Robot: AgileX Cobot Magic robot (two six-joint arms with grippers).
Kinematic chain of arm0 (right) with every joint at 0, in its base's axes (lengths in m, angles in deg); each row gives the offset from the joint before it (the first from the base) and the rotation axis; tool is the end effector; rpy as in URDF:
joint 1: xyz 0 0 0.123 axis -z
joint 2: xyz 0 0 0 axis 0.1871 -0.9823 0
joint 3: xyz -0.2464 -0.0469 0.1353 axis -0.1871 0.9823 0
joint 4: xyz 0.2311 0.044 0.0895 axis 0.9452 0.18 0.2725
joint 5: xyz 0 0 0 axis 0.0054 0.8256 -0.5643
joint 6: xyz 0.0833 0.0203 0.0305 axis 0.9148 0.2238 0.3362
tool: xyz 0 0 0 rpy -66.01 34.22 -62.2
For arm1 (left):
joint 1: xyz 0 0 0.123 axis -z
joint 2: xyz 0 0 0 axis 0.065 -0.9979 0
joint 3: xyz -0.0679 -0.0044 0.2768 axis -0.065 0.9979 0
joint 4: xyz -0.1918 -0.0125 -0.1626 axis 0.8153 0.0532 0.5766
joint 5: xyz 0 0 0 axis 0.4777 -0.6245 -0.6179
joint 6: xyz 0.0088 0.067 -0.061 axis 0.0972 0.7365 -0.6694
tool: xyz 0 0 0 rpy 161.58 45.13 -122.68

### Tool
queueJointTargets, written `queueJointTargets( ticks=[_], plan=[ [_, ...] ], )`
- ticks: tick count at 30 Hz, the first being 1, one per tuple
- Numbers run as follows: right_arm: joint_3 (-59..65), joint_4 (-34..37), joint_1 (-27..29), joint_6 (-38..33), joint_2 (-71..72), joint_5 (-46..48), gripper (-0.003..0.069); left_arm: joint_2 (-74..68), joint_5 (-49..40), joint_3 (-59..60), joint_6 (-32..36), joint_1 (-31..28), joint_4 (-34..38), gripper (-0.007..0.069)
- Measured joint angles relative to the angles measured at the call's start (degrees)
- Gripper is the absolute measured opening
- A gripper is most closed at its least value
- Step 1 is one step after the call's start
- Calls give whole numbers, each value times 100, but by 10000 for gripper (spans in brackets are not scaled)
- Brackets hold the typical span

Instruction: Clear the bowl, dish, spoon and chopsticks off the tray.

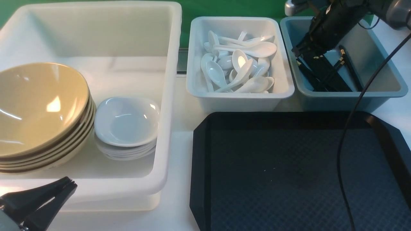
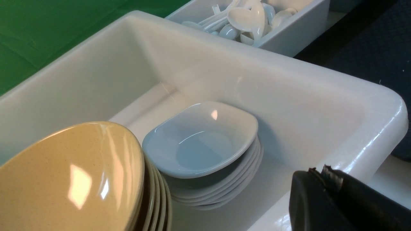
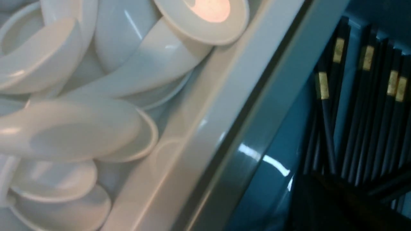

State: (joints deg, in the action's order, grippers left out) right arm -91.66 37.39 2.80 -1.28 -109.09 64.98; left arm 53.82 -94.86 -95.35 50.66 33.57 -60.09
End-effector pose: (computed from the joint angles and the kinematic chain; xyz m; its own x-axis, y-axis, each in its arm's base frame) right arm 0.4988 0.0720 0.2504 -0.7907 -0.4072 -0.4572 -0.3991 0.9091 -0.1196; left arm 0.0656 -0.0307 0.2480 -0.0505 0.4623 -0.8853 0.4970 0.7805 0.3792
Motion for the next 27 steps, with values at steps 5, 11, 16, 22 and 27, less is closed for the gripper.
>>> queueJointTargets(
  ticks=[5,11,16,22,27],
  plan=[
    [0,-7,6,0,233,542,47,0,24,0,-13,0,0,-8],
    [0,-7,12,0,1808,713,47,0,178,0,-13,0,0,-8],
    [34,63,12,0,3174,674,47,0,178,0,-13,0,0,-8],
    [1958,304,-23,-197,5499,-881,48,0,178,0,-13,0,0,-8],
    [5032,325,-142,-393,7657,-3307,48,0,178,0,-13,0,0,-8]
  ],
)
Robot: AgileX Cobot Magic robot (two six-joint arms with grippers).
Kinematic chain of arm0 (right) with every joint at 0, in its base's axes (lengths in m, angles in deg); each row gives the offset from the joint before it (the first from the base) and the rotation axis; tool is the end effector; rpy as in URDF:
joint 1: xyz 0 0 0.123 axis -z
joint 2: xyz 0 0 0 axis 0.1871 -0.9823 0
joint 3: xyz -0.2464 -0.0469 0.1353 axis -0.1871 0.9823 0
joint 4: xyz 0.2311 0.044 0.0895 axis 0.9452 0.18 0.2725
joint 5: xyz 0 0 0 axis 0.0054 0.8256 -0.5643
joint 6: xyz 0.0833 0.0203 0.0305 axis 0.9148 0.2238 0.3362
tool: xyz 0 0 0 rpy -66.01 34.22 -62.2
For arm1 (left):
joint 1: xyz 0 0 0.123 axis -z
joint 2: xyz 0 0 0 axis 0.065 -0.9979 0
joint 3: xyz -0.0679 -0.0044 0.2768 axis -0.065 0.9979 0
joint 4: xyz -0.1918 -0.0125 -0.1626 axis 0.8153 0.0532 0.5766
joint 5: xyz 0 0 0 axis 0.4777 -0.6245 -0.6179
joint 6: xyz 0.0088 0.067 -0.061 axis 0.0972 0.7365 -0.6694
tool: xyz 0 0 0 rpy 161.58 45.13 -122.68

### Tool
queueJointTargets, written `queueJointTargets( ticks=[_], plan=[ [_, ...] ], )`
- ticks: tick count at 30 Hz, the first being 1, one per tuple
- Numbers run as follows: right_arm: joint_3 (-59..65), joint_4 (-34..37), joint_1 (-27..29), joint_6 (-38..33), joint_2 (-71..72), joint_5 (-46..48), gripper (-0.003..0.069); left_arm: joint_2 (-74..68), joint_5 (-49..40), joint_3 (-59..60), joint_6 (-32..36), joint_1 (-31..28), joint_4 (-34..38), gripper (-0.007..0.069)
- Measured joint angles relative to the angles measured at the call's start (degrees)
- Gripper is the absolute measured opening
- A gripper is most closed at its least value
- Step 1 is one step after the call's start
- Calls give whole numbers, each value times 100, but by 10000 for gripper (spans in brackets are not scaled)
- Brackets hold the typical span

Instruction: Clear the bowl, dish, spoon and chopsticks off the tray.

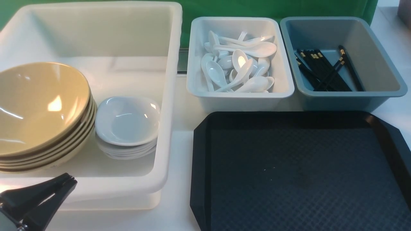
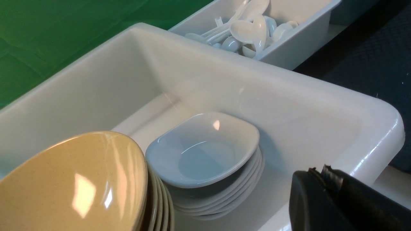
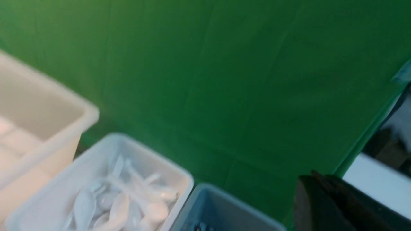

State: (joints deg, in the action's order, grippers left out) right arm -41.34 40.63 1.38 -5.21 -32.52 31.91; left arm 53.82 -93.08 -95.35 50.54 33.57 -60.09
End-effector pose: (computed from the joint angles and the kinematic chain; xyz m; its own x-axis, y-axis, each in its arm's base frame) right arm 0.1680 0.0313 0.4924 0.0204 -0.3017 -0.9532 -0.2037 0.9321 -0.2994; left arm 0.0660 -0.0316 0.2507 -0.0251 0.4478 -0.8938 0.4914 0.7842 0.3790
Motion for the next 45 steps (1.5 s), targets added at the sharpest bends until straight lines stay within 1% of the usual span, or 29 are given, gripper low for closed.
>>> queueJointTargets(
  ticks=[1,2,3,4,6,8,9,12,16,18,22,25,28,30,34,35,37,40,42,44,45],
  plan=[
    [878,4,-13,0,599,-733,50,0,0,0,0,0,0,-8],
    [1457,4,-16,0,1087,-1230,50,0,0,0,0,0,0,-8],
    [2444,4,-21,12,1726,-2205,50,0,0,0,0,0,0,-8],
    [2716,4,-21,20,1811,-2314,50,0,0,0,0,0,0,-8],
    [4147,4,-21,197,2724,-3416,50,0,0,0,0,0,0,-8],
    [4961,12,-21,341,3375,-3783,50,0,0,0,0,0,0,-8],
    [5252,16,-21,386,3559,-3819,50,0,0,0,0,0,0,-8],
    [5857,19,-21,419,4240,-3721,50,0,0,0,0,0,0,-8],
    [6517,19,-21,432,5191,-3179,50,0,0,0,0,0,0,-8],
    [6744,19,-21,426,5343,-3049,50,0,8,4,0,0,0,-8],
    [6904,19,-14,84,5375,-2653,50,0,-5,4,0,0,0,-8],
    [6936,19,39,-57,5375,-1682,50,0,-11,7,0,0,0,-8],
    [6982,13,72,-35,5375,-1075,50,0,-11,7,0,0,0,-8],
    [7096,13,139,161,5375,-892,50,0,-27,7,0,0,0,-8],
    [7413,-35,717,1693,5375,-781,50,0,-48,7,-2,0,0,-8],
    [7420,-86,875,2007,5375,-810,50,0,-54,7,-2,0,0,-8],
    [7425,-301,1098,2378,5375,-864,50,0,-54,7,-2,0,0,-8],
    [7426,-543,1125,2528,5375,-883,50,0,-54,7,-2,0,0,-8],
    [7426,-685,1034,2537,5375,-883,50,0,-54,7,-2,0,0,-8],
    [7426,-763,806,2371,5375,-883,50,0,-54,7,-2,0,0,-8],
    [7426,-763,806,2371,5375,-883,50,0,-54,7,-2,0,0,-8]
  ],
)
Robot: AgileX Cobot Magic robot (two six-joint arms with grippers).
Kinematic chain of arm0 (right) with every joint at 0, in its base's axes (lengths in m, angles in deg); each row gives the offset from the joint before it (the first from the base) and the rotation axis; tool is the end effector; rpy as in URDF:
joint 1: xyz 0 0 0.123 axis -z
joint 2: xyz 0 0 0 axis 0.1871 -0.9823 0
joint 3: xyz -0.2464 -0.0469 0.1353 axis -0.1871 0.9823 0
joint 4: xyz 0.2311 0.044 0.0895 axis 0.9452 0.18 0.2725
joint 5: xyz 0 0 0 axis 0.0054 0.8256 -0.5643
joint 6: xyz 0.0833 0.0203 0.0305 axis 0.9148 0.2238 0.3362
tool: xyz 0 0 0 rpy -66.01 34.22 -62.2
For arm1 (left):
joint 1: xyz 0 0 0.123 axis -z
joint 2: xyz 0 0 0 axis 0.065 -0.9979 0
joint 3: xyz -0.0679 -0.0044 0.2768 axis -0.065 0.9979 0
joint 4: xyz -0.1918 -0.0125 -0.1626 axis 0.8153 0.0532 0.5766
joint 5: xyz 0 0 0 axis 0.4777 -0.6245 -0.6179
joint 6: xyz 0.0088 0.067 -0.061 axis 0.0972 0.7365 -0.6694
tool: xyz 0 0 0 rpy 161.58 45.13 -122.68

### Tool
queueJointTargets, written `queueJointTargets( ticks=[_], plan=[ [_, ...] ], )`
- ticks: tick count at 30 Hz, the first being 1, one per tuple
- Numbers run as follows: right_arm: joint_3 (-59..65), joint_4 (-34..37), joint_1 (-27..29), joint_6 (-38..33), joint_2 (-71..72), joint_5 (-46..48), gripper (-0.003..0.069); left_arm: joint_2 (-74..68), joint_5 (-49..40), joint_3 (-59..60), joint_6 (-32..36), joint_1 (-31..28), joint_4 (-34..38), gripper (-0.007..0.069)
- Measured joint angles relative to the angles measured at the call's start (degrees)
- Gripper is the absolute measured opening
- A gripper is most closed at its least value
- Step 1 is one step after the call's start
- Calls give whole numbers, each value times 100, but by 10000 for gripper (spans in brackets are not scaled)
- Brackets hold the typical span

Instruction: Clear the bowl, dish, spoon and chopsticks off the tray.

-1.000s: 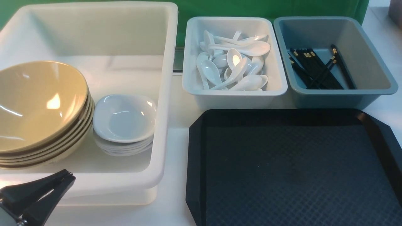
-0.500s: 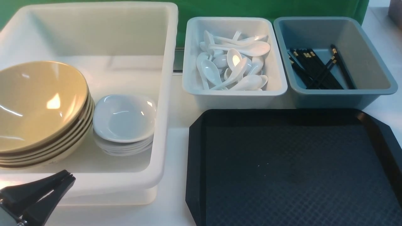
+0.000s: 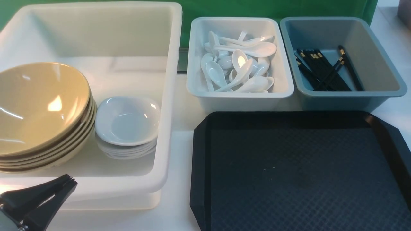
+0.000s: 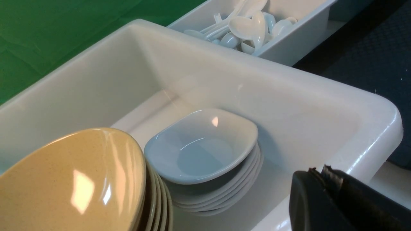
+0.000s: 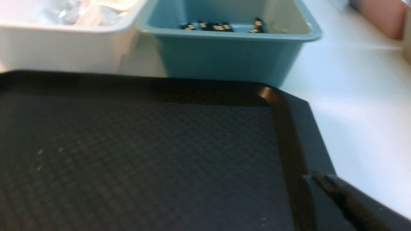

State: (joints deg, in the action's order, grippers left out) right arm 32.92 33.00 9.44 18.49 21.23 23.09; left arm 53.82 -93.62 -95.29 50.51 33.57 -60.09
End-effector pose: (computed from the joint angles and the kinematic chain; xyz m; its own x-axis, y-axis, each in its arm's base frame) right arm 0.0539 -0.0002 0.1758 -0.2448 -0.0196 -0.9694 -0.0114 0.9998 -0.0173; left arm 0.0659 -0.0313 0.2495 -0.0342 0.4518 -0.8915 0.4934 0.7834 0.3780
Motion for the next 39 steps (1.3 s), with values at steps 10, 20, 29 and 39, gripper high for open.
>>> queueJointTargets(
  ticks=[10,20,29,39],
  plan=[
    [5,-27,-260,-161,0,0,50,0,0,0,0,0,0,-8],
    [5,-22,-260,-161,0,0,50,0,0,0,0,0,0,-8],
    [5,-16,-260,-161,0,0,54,0,0,0,0,0,0,-8],
    [5,-16,-267,-161,0,0,60,918,-92,564,-107,-939,138,-8]
  ],
)
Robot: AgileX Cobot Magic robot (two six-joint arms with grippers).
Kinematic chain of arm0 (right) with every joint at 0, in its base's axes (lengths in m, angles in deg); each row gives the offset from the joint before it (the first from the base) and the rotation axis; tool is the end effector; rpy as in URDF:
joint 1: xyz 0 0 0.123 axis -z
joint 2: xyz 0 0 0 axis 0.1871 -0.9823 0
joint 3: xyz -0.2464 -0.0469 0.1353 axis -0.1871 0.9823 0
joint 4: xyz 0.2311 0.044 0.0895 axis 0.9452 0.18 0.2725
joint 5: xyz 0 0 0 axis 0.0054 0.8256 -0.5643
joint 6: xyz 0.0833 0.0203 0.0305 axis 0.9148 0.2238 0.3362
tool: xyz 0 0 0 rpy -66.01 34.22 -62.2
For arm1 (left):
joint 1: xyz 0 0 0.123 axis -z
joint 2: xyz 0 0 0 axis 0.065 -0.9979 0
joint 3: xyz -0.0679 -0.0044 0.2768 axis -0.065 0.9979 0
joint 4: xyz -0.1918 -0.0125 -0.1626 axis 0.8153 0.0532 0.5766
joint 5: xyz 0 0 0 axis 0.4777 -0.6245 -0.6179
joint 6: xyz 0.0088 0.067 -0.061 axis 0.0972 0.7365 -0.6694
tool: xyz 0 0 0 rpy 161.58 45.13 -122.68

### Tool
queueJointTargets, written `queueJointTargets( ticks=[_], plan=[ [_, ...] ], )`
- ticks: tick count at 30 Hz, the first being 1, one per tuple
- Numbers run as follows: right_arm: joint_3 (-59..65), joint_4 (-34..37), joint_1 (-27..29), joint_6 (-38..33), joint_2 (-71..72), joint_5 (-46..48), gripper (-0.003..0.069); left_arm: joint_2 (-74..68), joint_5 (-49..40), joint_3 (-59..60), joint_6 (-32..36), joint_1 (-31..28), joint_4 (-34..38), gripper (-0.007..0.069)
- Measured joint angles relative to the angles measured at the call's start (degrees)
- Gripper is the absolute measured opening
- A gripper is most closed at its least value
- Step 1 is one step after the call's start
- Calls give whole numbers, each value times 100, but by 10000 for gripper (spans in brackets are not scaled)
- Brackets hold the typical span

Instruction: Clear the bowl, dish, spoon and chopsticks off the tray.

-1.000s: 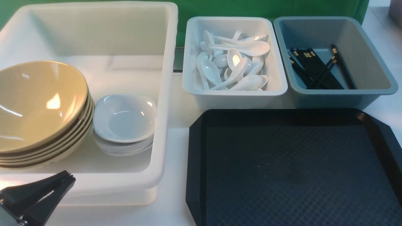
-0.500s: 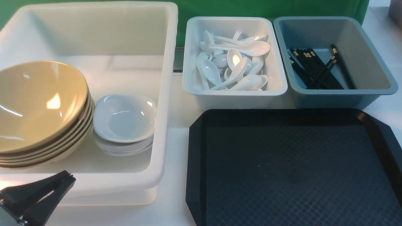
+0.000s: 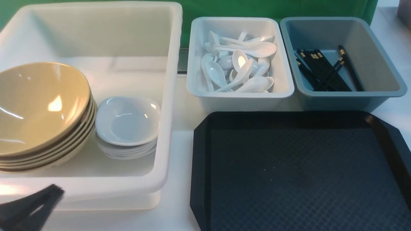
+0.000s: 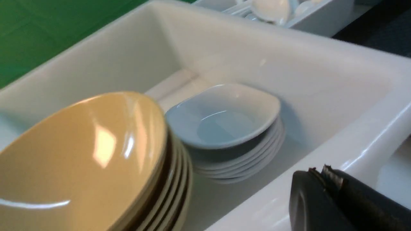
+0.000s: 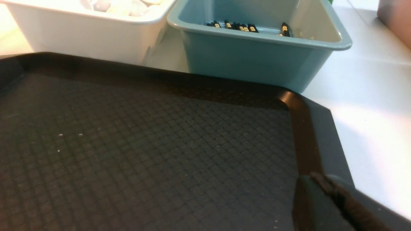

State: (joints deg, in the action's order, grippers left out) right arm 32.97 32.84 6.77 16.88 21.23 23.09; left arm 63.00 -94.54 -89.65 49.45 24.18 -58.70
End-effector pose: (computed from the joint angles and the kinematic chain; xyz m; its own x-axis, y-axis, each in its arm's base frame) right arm 0.0539 0.0023 0.1756 -0.2426 -0.0617 -0.9682 -0.0647 0.9968 -0.0474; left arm 0.0550 -0.0150 0.2253 -0.0829 0.3889 -0.9176 0.3446 0.8751 0.3398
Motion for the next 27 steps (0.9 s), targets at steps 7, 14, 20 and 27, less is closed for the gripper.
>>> queueJointTargets(
  ticks=[7,14,20,27],
  plan=[
    [0,0,0,-35,0,1,67,617,802,769,-1297,-1815,100,-8],
    [0,0,0,-5,0,1,67,637,528,908,-1425,-2297,413,-8],
    [0,0,0,-35,0,1,69,630,108,956,-1193,-2103,476,-8],
    [0,0,0,-35,0,1,77,630,108,956,-825,-2041,957,-8]
  ],
)
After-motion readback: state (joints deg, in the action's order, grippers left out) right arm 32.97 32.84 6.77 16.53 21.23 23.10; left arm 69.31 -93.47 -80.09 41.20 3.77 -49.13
